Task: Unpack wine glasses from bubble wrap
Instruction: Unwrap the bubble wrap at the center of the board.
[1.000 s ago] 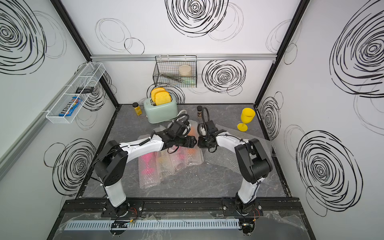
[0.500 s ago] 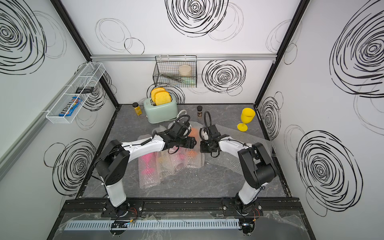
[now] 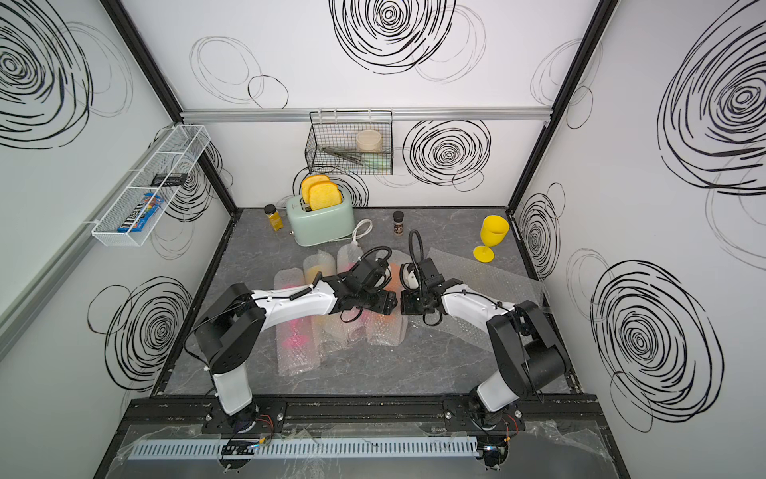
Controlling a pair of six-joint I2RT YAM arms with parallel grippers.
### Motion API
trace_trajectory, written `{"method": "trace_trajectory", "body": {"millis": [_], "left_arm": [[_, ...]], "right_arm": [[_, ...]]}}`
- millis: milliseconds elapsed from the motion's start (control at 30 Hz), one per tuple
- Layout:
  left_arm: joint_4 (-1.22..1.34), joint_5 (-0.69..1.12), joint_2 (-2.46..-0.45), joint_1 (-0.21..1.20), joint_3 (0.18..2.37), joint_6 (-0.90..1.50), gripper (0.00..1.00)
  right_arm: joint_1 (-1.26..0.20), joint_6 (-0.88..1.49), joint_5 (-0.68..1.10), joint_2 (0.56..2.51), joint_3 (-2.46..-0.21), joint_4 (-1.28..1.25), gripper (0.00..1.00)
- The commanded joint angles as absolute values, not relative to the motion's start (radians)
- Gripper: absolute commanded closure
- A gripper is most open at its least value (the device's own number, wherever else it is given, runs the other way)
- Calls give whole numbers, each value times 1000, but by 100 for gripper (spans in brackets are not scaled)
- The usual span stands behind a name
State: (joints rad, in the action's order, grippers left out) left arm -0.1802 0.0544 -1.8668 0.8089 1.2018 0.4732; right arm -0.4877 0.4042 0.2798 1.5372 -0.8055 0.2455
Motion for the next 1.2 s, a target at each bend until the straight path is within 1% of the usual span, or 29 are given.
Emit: {"method": "trace_trajectory", "body": {"millis": [0,33,100,233,433,533,633,767,967,1167], "left_arm": [[-169,5,-1891,802,1200,457,27],[-168,2,-1893,802,1203,456,27],[-174,-4,-1894,811,1204,450,27],[-176,-4,-1899,816,1194,448,27],[-172,1,-1888,816,1190,448,27],[-176,0,-1887,816,1192,446,27],[-181,-2,-1885,813,1193,443,27],[-184,-6,-1885,803,1189,443,27],[-188,-21,-1884,797,1178,439,27],[-195,-50,-1897,797,1169,431,27]], "right_arm": [[-503,407,277,1539,-822,228,94],[-503,402,268,1541,-828,231,93],[-504,389,240,1554,-850,246,85],[-503,363,187,1582,-893,271,79],[-505,338,135,1619,-941,299,79],[-505,328,116,1631,-958,310,81],[-505,319,110,1626,-960,316,84],[-504,313,111,1608,-947,317,93],[-499,311,127,1594,-936,313,94],[-475,316,216,1554,-922,302,94]]}}
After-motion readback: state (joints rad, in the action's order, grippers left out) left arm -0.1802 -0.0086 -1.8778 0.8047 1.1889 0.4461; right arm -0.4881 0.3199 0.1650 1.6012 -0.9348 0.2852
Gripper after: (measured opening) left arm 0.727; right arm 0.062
